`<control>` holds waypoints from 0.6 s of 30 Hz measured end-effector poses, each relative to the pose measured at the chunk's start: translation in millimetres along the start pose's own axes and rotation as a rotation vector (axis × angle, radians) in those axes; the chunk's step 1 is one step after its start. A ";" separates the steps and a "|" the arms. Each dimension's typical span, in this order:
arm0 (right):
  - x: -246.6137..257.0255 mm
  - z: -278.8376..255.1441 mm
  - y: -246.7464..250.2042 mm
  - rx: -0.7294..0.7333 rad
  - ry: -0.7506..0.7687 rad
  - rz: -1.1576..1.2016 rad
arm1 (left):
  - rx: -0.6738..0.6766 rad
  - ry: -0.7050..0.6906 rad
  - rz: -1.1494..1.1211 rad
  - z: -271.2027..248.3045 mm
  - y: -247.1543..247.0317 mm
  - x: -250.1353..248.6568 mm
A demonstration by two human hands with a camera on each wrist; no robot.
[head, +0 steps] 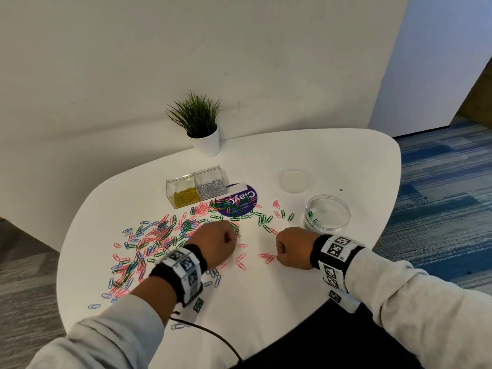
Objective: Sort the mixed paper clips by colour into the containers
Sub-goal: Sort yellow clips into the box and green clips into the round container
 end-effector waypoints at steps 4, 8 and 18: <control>-10.2 -1.8 11.5 -0.029 -0.031 0.004 | 0.009 0.299 -0.590 -1.1 21.1 42.4; -13.5 6.0 29.0 -0.181 -0.163 0.975 | -0.007 0.489 -0.642 -11.7 30.0 65.2; -0.3 45.1 27.9 -0.175 -0.193 0.056 | 0.167 -0.002 0.319 -22.0 5.8 45.8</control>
Point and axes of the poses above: each hand's wrist, its own z-axis towards the middle knuckle, its own y-axis out of the back of the hand, x = y × z, the point moved 3 cm from there along z, towards the middle knuckle, and after that the axes turned 1 degree about x, right-handed, at the moved point
